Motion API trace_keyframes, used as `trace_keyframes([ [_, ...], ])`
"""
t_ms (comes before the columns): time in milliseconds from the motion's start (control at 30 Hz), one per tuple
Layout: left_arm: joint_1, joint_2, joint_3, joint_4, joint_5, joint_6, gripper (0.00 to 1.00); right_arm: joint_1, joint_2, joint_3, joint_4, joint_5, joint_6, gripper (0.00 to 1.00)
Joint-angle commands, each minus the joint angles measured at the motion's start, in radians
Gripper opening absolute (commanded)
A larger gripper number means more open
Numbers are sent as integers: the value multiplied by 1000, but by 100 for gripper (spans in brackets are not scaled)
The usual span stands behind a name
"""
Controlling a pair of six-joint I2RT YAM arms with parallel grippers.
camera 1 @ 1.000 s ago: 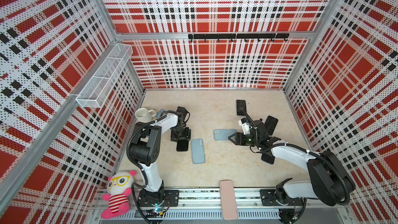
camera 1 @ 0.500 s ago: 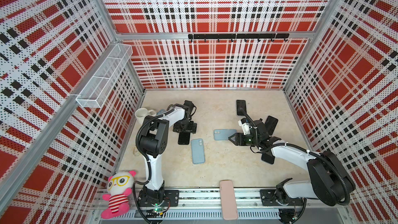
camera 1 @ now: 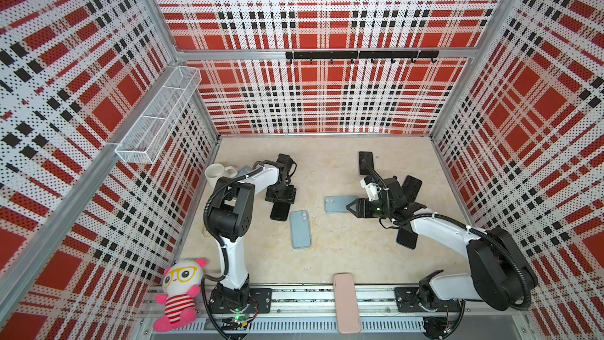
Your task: Put the phone into the phone case
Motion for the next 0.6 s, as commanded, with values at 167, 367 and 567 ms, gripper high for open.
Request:
trace_keyframes([
  [167,39,-58,109,-93,107,-18,73,117,44,46,163,2,16,57],
  [367,42,-97,97,-63,232,-70,72,202,94,-4,490,2,152,56],
  [567,74,-168,51,41,356,-208,68,283,190,-39,771,59,256,53],
])
